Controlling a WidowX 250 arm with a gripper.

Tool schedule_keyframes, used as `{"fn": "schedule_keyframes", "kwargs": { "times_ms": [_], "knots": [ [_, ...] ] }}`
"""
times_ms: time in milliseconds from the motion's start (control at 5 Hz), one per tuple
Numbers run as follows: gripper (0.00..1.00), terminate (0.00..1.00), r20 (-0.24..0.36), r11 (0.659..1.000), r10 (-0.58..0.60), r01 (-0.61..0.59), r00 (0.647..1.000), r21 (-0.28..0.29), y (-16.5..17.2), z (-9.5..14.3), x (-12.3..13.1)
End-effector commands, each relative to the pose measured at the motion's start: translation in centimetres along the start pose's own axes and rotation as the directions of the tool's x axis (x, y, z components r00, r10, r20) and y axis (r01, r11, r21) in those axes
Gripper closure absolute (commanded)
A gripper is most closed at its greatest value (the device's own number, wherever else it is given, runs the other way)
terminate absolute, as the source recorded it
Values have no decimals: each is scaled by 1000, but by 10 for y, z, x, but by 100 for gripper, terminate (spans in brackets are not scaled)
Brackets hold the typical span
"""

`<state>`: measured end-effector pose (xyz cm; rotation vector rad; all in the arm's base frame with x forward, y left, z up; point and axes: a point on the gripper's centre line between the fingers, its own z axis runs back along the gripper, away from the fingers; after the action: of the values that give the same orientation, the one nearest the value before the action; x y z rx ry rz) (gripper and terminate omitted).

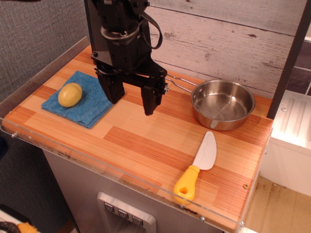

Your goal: Pick up the potato and put it in the pot.

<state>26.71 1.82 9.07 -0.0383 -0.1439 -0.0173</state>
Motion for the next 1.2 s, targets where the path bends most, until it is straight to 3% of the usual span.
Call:
{"fn": "schedule_keyframes", "kwargs": {
  "times_ms": [0, 400, 600, 800, 1000],
  "knots": [
    [0, 0, 0, 1000, 0, 0, 1000, 0, 0, 0, 0],
    [0, 0, 22, 995, 99, -99, 995, -14, 70, 12, 10],
    [0, 0, -8, 995, 88, -88, 996, 46, 108, 22, 24],
    [0, 0, -51, 997, 44, -41, 998, 72, 120, 8, 31],
    [0, 0, -58, 996, 18, -13, 998, 92, 123, -1, 29]
  ]
}}
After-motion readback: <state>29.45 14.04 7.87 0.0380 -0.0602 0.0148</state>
